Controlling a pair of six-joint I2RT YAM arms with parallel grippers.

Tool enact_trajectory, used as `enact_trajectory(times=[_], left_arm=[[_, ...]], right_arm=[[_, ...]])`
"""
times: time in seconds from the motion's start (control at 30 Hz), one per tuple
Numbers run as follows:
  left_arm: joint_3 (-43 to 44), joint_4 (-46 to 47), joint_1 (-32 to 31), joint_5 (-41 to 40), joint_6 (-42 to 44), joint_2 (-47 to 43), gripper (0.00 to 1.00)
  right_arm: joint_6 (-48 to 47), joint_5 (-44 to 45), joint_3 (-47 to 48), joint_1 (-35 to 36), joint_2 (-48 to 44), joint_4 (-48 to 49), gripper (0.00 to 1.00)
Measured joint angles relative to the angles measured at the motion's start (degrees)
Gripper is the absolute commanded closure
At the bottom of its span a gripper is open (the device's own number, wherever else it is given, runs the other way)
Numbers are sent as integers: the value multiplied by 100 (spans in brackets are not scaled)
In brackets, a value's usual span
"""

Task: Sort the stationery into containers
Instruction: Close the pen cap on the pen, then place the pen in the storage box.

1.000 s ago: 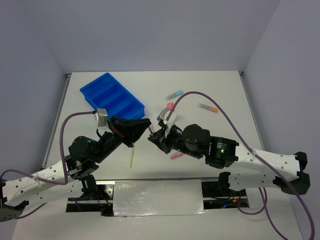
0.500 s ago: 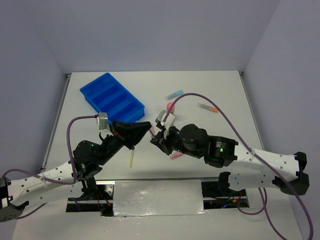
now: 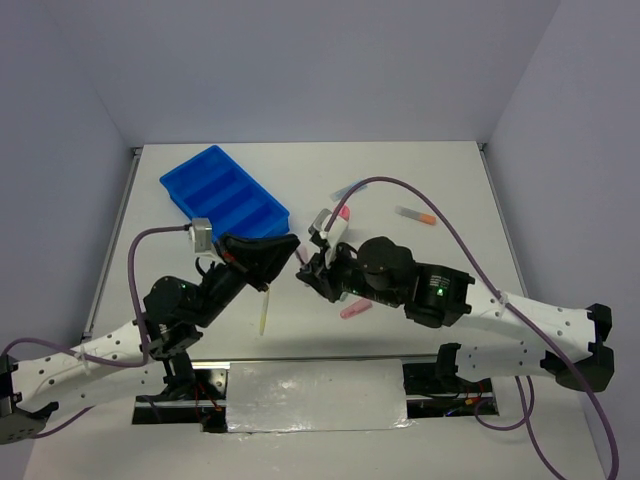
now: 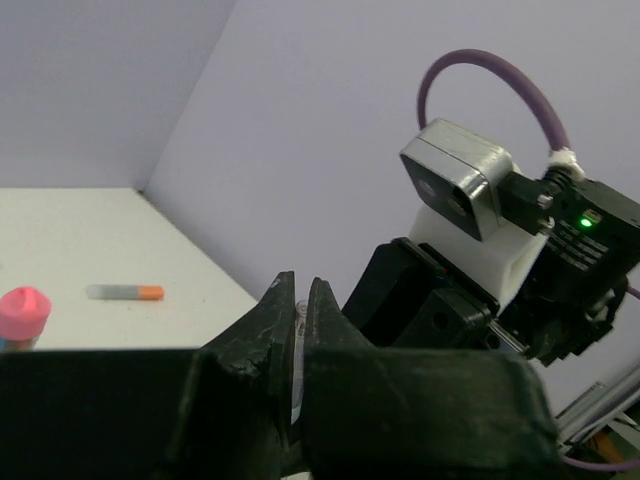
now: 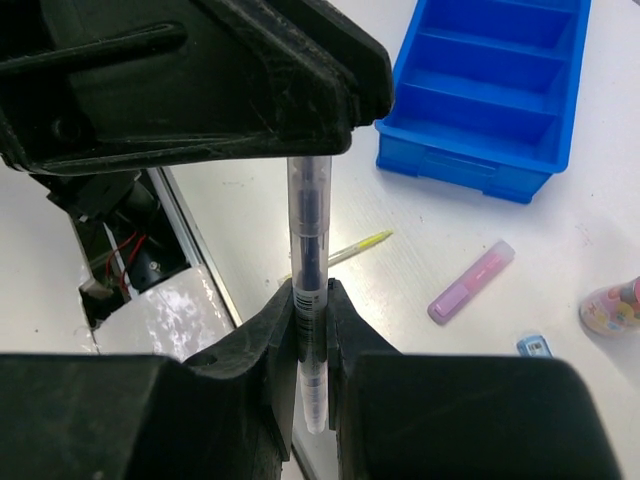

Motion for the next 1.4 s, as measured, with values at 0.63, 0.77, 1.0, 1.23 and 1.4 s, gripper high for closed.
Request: enact_trajectory(times=[0.63,0.77,1.0,1.23,1.4], left_arm=[[1252,-2677,-166,48,791,127,100],[1377,-2903,-177,-111,787,295,100],[2302,-4570,74,-1438,837,1421,100],[3294,-5215,811,-2645,2205,2905,100],[3613,-4924,2116,-1961,3381,3807,100]], right_arm=[[732,-234,-938,-70,-179,2059,98],[774,-153,-1084,-72,-271,2122,8],[822,170,-1908,-599,-1180,2210,0],[1019,680,-3099,-1189,-2940,1510,0],[1095,772,-3165,-1220,-3755,1263,0]])
